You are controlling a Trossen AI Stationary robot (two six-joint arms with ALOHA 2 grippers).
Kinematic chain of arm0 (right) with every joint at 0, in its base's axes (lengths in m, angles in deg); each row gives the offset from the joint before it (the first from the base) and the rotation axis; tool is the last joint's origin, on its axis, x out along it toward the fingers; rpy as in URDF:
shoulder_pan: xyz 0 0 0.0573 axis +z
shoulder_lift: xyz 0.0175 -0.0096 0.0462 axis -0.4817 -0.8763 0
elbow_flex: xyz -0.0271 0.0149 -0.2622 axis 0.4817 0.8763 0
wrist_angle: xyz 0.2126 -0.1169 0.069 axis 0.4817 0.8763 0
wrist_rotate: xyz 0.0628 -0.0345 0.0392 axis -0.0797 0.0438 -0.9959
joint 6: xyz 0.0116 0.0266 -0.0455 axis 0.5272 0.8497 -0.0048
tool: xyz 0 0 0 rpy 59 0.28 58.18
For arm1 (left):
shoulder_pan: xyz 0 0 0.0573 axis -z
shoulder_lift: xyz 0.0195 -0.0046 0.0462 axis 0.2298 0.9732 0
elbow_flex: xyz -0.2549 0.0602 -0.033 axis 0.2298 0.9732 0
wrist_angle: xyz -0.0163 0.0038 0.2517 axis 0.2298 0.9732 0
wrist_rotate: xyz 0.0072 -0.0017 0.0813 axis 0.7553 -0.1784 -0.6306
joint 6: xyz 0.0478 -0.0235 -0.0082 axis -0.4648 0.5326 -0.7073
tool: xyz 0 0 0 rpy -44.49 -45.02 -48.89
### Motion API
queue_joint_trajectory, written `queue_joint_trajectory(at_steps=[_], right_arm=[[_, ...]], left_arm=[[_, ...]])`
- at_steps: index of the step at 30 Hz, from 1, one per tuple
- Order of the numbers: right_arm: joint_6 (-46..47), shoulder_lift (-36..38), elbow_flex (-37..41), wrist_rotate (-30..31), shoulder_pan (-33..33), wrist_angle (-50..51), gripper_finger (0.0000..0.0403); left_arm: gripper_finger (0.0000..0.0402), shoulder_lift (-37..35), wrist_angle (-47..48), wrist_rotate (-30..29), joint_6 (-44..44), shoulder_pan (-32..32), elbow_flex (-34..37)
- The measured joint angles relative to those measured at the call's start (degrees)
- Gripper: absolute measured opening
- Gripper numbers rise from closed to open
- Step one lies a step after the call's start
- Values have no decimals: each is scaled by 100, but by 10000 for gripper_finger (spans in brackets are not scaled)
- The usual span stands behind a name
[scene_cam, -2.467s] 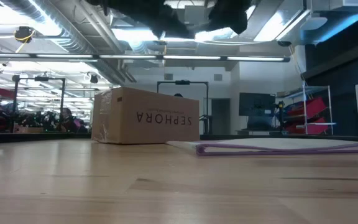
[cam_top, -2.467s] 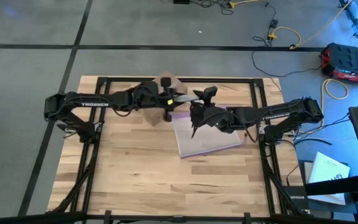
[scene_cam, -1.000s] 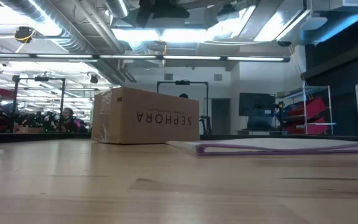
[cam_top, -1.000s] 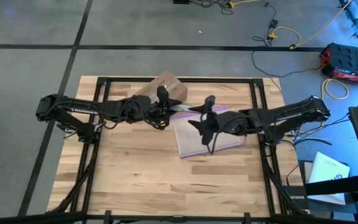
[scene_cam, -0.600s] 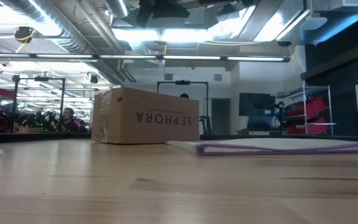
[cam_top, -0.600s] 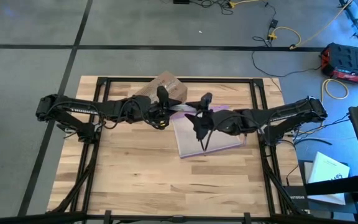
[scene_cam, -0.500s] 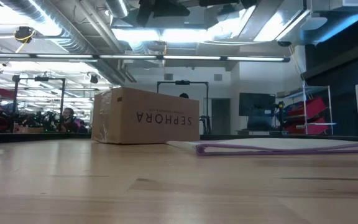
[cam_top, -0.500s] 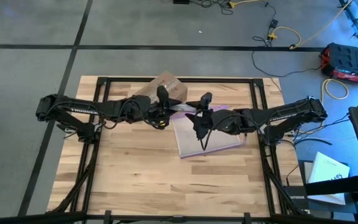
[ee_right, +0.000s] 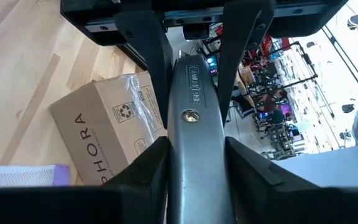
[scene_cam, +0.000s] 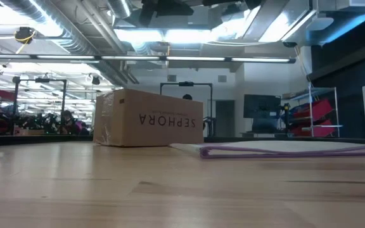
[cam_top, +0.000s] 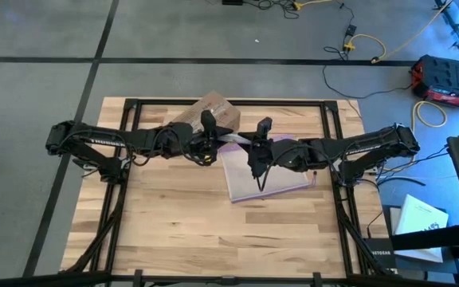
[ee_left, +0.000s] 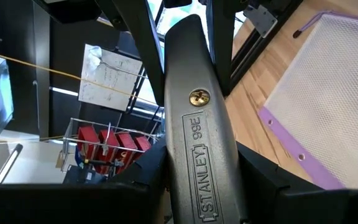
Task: Unpack boxes
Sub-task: Open the cutter
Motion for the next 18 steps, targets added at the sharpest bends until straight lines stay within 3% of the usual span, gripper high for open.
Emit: queue_joint_trajectory(at_steps=[9, 13, 18], right_arm=[[-7, 1, 2, 99, 4, -41, 110], [26, 4, 2, 178, 2, -168, 110], [-69, 4, 2, 210, 0, -259, 110]], left_arm=[[121, -2, -104, -85, 20, 0, 0], [164, 0, -356, -125, 86, 0, 2], [175, 0, -364, -118, 183, -6, 2]])
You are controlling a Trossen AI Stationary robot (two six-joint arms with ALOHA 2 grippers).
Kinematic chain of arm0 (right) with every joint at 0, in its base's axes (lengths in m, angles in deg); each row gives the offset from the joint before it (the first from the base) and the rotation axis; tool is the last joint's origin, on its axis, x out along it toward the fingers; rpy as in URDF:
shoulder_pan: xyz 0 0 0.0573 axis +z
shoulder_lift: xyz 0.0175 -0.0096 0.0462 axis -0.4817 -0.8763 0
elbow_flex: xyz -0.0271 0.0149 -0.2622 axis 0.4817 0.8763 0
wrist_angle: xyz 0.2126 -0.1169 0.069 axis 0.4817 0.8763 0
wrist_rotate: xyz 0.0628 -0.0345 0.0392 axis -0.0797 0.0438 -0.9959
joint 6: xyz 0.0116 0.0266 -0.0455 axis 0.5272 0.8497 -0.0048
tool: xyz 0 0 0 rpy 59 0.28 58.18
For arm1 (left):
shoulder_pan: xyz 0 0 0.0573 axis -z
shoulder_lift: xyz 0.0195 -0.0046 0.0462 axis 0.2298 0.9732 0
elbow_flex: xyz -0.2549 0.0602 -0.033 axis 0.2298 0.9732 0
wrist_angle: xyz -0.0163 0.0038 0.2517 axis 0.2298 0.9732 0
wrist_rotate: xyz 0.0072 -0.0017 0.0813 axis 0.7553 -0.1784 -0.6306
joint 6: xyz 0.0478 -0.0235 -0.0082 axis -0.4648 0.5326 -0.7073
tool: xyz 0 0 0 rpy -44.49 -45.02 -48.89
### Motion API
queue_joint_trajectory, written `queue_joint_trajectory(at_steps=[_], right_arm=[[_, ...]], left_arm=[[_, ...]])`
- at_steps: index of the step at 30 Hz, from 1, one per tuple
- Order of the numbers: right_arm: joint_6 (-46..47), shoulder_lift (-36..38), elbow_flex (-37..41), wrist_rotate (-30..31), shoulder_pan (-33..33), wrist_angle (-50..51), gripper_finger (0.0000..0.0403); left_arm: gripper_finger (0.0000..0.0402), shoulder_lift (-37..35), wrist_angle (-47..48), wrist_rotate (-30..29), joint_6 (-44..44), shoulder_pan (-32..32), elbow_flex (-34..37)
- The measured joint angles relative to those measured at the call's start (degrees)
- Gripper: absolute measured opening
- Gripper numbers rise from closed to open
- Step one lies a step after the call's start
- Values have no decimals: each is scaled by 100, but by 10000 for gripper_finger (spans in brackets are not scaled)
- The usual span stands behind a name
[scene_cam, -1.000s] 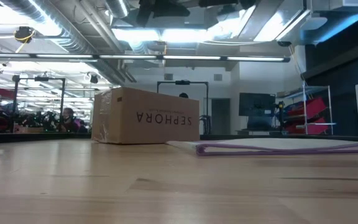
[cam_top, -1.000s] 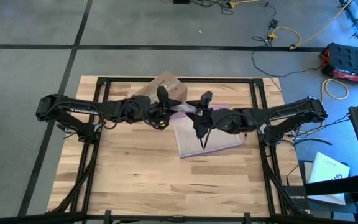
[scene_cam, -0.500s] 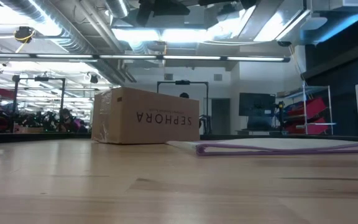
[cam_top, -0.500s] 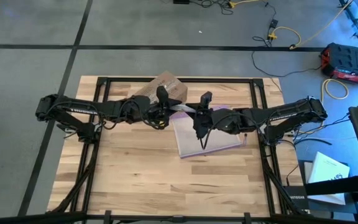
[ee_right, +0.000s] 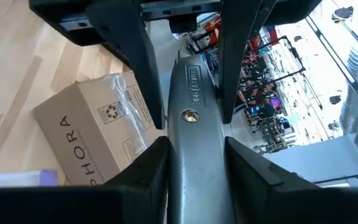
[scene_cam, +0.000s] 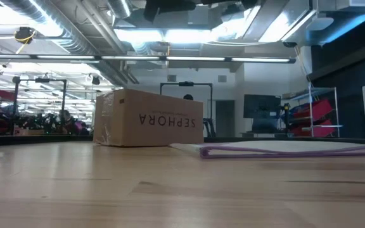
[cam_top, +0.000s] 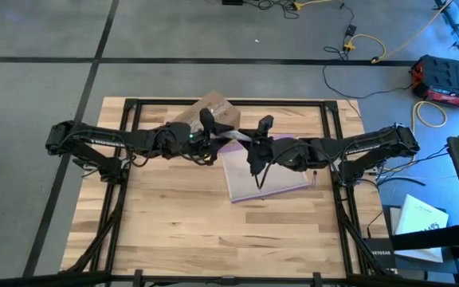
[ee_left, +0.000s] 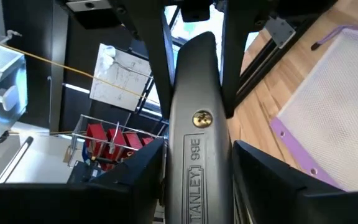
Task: Unpack boxes
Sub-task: Open the cutter
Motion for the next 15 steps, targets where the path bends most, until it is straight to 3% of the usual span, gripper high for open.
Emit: queue_joint_trajectory(at_steps=[15], right_arm=[[-325, 0, 0, -13, 2, -109, 110]], left_arm=[[138, -2, -32, -2, -11, -14, -2]])
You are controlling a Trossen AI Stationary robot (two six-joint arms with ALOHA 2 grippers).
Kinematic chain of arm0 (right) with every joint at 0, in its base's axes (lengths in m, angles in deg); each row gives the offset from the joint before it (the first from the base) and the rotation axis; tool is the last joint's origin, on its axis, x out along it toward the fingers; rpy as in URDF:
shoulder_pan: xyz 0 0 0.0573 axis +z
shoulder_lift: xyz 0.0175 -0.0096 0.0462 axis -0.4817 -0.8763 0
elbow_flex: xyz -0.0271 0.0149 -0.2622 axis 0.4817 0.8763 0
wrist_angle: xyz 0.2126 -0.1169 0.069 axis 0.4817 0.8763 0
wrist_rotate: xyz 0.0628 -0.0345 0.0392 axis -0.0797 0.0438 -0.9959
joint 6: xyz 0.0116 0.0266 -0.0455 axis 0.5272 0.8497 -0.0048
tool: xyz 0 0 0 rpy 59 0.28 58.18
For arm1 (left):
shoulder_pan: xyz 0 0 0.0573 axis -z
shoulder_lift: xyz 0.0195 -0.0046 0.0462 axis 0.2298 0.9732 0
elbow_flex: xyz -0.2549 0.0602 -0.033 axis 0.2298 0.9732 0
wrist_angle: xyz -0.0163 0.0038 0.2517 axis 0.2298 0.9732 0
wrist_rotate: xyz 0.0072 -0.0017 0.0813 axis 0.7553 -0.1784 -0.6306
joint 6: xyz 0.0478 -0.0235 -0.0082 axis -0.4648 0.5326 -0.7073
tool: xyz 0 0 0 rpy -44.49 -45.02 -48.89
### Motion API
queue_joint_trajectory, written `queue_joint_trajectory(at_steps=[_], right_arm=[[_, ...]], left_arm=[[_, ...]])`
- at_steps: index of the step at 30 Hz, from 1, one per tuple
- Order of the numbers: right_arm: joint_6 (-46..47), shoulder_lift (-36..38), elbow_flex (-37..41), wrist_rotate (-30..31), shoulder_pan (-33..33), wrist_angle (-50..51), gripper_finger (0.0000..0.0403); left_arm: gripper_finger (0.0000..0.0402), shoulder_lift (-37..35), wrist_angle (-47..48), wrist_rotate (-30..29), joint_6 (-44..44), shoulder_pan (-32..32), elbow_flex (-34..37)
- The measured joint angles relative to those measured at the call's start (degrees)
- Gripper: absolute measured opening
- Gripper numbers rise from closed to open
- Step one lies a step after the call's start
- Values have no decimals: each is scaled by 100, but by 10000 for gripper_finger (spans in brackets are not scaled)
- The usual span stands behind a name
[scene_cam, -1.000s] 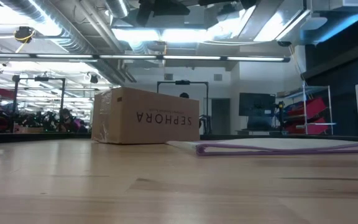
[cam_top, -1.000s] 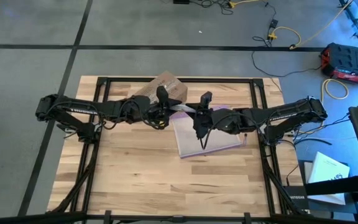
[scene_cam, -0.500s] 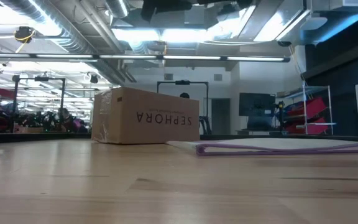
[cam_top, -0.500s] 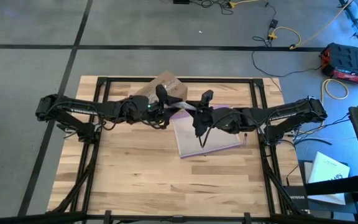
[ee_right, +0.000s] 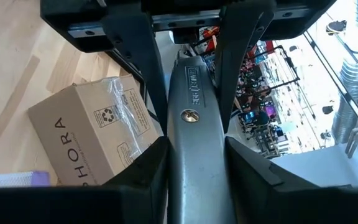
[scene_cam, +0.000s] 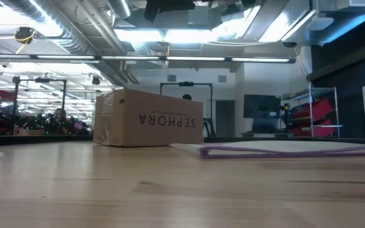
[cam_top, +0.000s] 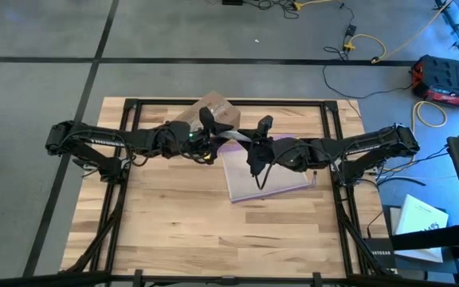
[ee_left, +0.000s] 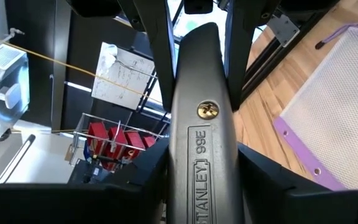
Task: Unpack boxes
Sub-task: Open the cutter
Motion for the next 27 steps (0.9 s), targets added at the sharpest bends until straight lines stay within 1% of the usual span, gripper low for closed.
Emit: queue_joint_trajectory(at_steps=[3, 9, 20, 27], right_arm=[[-38, 0, 0, -2, 2, 2, 110], [-58, 0, 0, 41, 2, 7, 110], [-235, 0, -2, 172, 101, -7, 110], [-362, 0, -10, 579, 276, -10, 110]], left_arm=[[123, 0, 23, 2, -23, 0, 0], [122, 2, 0, -10, -55, 0, 0], [122, 15, -159, -281, -237, -13, 2], [122, 17, -232, -272, -322, -19, 2]])
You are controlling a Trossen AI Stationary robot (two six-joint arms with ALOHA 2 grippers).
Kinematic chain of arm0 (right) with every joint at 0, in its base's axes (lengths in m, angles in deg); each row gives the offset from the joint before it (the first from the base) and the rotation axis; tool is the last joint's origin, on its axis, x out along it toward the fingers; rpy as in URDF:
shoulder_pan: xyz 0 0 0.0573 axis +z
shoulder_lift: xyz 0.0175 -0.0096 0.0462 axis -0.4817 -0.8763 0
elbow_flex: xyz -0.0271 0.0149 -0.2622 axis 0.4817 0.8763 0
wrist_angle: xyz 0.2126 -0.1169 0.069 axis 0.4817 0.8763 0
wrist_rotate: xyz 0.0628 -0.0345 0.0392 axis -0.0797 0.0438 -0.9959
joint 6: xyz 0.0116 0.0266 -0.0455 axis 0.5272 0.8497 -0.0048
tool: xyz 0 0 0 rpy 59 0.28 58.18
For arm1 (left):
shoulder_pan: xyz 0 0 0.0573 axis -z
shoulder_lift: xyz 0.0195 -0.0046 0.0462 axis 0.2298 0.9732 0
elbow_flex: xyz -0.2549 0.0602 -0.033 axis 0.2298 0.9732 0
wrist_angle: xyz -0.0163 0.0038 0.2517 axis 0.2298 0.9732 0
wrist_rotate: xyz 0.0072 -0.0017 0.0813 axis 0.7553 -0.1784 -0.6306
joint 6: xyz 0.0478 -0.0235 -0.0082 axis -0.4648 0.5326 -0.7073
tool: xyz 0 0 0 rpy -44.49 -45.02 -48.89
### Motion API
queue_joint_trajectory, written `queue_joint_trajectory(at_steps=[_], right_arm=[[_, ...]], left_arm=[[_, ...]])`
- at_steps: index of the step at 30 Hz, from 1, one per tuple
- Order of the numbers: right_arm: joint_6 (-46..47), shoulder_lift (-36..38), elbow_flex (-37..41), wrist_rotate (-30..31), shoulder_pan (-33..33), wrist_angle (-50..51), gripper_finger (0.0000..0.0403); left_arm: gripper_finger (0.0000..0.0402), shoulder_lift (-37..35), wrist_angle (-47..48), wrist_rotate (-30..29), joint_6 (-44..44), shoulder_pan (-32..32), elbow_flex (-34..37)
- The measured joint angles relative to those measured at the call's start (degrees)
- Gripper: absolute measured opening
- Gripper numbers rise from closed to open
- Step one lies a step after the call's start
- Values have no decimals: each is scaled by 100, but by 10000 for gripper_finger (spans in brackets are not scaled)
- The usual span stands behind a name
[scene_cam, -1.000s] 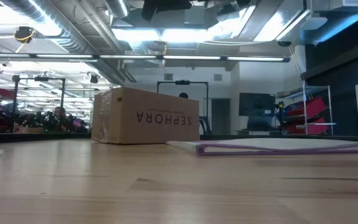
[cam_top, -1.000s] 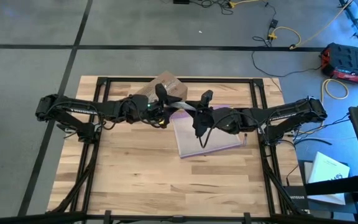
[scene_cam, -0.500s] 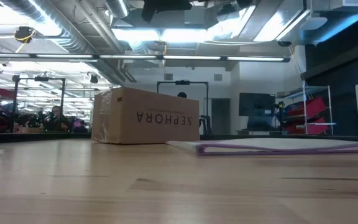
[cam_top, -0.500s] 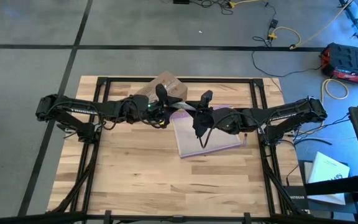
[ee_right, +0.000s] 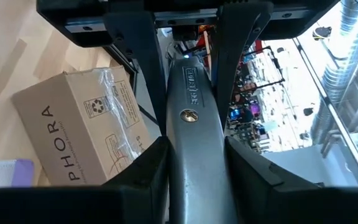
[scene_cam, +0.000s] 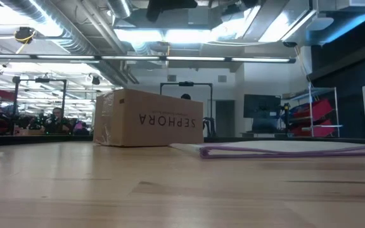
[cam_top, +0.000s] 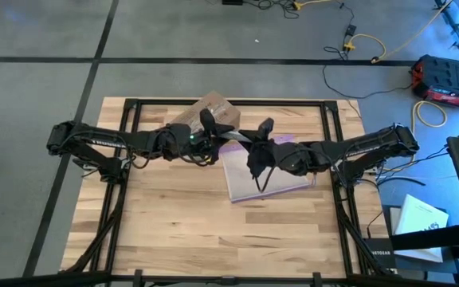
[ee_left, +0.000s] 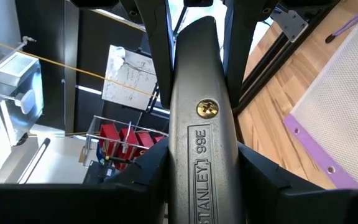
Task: Unpack boxes
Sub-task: Open the cutter
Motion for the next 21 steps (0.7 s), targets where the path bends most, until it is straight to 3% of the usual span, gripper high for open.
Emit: queue_joint_trajectory(at_steps=[7, 21], right_arm=[[-149, -24, -326, 345, 144, 301, 110], [86, -24, -510, 437, 217, 814, 110]], left_arm=[[122, 0, -120, -23, 3, -56, -13], [121, 0, -131, 7, -43, -126, -17]])
